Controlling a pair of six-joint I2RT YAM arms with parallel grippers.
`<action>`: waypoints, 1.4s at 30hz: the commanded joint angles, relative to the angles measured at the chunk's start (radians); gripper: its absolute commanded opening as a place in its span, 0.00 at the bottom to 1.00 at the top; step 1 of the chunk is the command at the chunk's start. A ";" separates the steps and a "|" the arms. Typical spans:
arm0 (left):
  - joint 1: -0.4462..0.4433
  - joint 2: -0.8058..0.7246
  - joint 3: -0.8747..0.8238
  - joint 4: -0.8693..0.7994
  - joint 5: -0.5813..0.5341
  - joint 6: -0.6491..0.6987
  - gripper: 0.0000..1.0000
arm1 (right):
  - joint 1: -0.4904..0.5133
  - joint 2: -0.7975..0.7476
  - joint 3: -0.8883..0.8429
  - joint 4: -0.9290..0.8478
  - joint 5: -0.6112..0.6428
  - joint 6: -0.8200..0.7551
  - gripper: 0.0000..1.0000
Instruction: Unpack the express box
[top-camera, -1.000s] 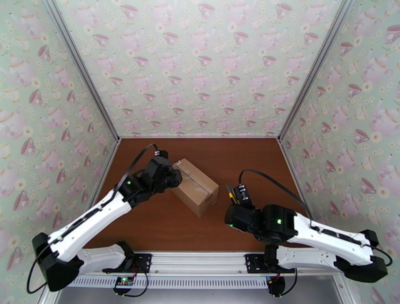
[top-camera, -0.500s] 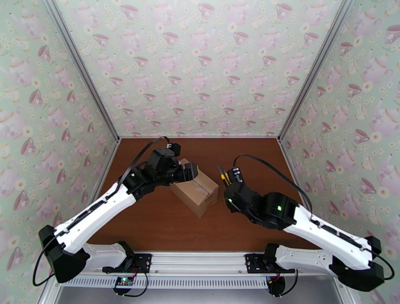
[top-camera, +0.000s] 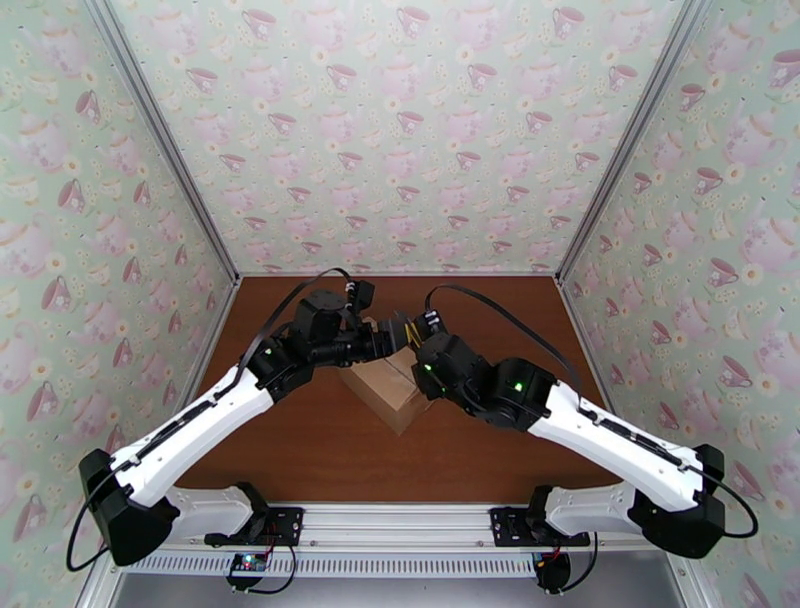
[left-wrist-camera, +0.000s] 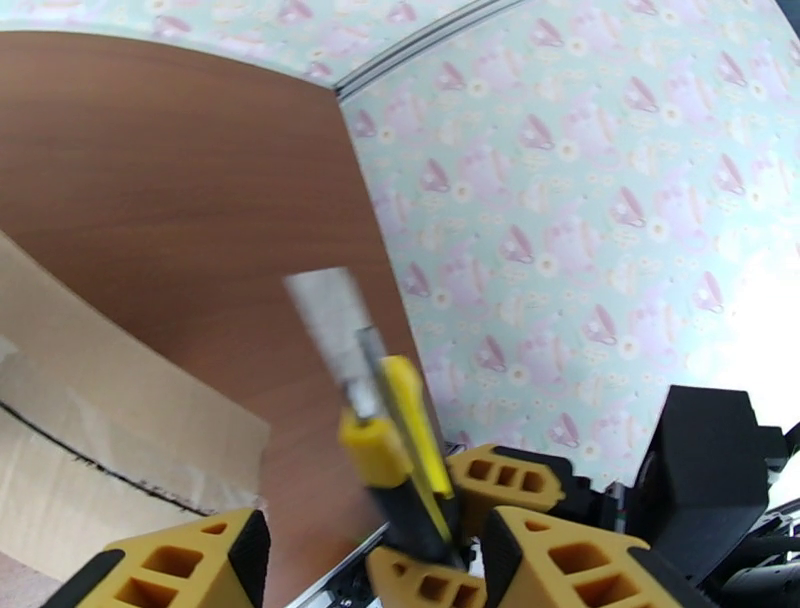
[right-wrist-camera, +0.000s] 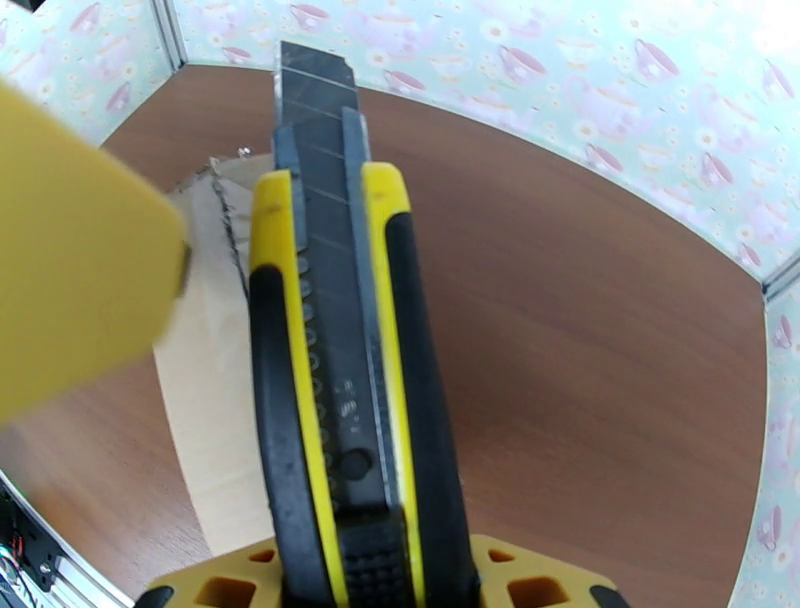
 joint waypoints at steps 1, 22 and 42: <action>0.010 0.016 0.008 0.039 0.027 -0.010 0.61 | -0.003 0.006 0.039 0.042 -0.034 -0.022 0.00; 0.029 0.098 0.019 0.142 0.069 -0.054 0.45 | -0.003 -0.005 0.039 0.073 -0.058 -0.023 0.00; 0.028 0.113 0.007 0.179 0.109 -0.070 0.18 | -0.004 -0.014 0.040 0.101 -0.047 -0.033 0.00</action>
